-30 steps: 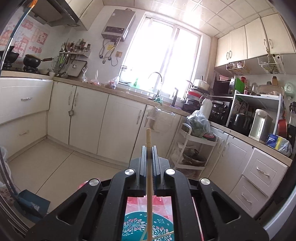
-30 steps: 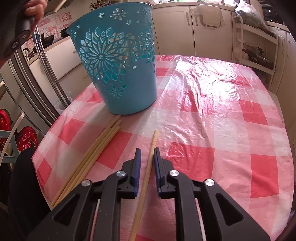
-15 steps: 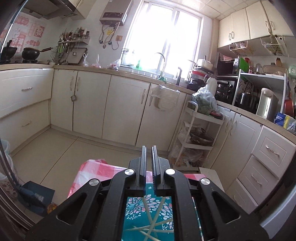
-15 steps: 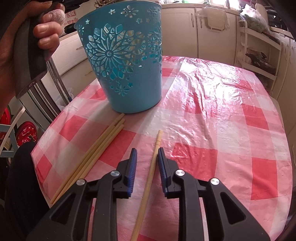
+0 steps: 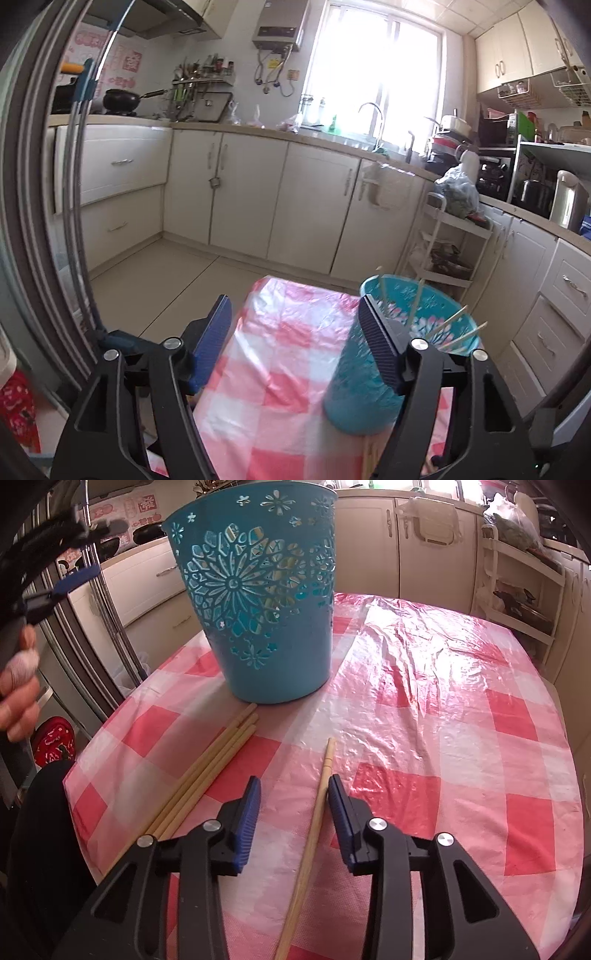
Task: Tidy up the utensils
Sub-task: 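Open the left gripper to drop the stick into the basket, then position the right gripper around the loose stick and close on it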
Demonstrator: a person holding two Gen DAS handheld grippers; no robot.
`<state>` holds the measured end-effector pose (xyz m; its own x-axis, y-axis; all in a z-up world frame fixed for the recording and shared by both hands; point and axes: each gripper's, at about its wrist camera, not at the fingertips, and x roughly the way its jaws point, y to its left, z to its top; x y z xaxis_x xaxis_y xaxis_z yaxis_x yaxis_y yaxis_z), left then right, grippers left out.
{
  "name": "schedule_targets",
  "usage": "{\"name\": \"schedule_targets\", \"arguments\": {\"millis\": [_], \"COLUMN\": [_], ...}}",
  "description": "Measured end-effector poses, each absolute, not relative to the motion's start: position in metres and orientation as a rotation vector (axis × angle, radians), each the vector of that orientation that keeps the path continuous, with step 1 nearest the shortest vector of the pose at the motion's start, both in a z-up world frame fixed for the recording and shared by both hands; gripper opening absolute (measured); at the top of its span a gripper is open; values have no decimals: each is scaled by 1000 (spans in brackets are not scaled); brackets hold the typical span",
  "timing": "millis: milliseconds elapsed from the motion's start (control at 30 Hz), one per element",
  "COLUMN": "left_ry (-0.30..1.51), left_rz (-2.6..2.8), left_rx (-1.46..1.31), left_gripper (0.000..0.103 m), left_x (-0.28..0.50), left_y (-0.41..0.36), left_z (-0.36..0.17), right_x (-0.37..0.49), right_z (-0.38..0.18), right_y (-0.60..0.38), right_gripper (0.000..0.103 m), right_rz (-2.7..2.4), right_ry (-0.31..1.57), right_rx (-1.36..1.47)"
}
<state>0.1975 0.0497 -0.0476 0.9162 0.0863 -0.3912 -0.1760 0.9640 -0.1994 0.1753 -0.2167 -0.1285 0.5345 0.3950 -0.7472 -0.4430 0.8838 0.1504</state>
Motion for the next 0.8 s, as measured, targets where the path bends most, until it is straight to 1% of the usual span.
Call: {"name": "schedule_targets", "arguments": {"millis": [100, 233, 333, 467, 667, 767, 800], "left_ry": [468, 548, 604, 622, 641, 675, 686], "left_rz": [165, 159, 138, 118, 107, 107, 109], "left_rx": [-265, -253, -243, -239, -221, -234, -239], "left_gripper": [70, 75, 80, 86, 89, 89, 89], "left_x": [185, 184, 191, 198, 205, 210, 211], "left_y": [66, 73, 70, 63, 54, 56, 56], "left_z": [-81, -114, -131, -140, -143, -147, -148], "right_x": [175, 176, 178, 179, 173, 175, 176], "right_z": [-128, -127, -127, -126, -127, -127, -126], "right_y": [-215, -215, -214, -211, -203, -210, -213], "right_gripper": [43, 43, 43, 42, 32, 18, 17], "right_rz": [489, 469, 447, 418, 380, 364, 364], "right_ry": [878, 889, 895, 897, 874, 879, 884], "right_rx": [-44, -19, -18, -50, -156, -142, -131]}}
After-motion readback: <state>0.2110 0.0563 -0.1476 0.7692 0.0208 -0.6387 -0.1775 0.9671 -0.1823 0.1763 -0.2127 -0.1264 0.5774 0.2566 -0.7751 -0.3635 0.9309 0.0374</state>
